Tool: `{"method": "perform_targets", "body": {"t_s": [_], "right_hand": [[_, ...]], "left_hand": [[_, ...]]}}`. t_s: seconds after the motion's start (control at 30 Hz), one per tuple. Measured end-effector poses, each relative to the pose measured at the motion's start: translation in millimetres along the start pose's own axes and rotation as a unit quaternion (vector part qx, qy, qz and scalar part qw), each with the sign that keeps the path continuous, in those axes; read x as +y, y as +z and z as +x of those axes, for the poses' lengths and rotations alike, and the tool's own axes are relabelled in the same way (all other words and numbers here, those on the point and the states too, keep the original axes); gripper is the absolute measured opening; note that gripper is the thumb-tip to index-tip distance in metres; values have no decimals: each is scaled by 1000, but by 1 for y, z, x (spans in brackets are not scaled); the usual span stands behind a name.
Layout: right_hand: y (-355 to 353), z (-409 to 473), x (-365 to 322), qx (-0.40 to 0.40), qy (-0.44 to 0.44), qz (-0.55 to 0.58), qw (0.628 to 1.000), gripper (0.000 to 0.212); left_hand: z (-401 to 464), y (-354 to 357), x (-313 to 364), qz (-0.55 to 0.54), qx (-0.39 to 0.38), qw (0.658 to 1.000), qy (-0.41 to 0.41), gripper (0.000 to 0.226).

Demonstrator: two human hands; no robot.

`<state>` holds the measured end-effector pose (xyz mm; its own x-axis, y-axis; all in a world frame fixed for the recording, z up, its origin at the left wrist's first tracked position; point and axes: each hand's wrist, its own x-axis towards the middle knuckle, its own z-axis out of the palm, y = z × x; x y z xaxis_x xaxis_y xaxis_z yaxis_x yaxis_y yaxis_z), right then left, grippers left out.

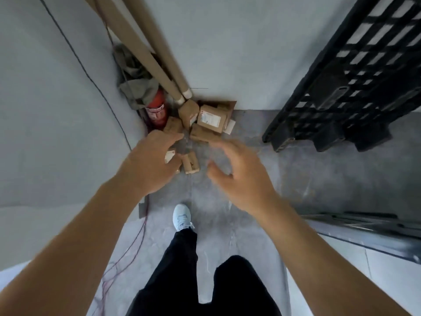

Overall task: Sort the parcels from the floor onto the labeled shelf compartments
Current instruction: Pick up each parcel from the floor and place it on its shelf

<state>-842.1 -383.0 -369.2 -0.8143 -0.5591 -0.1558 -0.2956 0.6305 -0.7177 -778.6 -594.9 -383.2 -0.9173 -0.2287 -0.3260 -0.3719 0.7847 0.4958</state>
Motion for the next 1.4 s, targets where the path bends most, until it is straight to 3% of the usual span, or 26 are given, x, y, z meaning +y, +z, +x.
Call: {"method": "perform_targets", "body": {"t_s": [0.2, 0.4, 0.57, 0.9, 1.0, 1.1, 1.17, 1.27, 1.4], "right_hand": [[58, 116, 58, -47, 41, -34, 998, 48], [184, 213, 193, -129, 64, -73, 987, 65], [299, 258, 301, -196, 86, -88, 973, 48], [439, 314, 442, -287, 140, -118, 940, 52], [464, 321, 471, -291, 174, -98, 936, 52], [481, 323, 489, -287, 250, -9, 925, 49], [485, 321, 492, -291, 281, 44, 913, 43], [481, 314, 491, -265, 297, 94, 913, 39], [460, 299, 481, -214, 294, 160, 918, 39]], "left_hand": [[112, 49, -54, -15, -28, 999, -38, 51], [217, 185, -149, -40, -66, 991, -111, 52], [273, 302, -218, -60, -117, 978, -160, 47], [349, 468, -312, -113, -145, 952, -246, 50], [365, 496, -324, -147, -149, 936, -283, 54], [376, 508, -328, -201, -144, 913, -326, 63], [379, 512, -329, -228, -136, 897, -352, 57], [382, 510, -324, -308, -97, 858, -400, 54], [379, 491, -306, -378, -45, 830, -408, 51]]}}
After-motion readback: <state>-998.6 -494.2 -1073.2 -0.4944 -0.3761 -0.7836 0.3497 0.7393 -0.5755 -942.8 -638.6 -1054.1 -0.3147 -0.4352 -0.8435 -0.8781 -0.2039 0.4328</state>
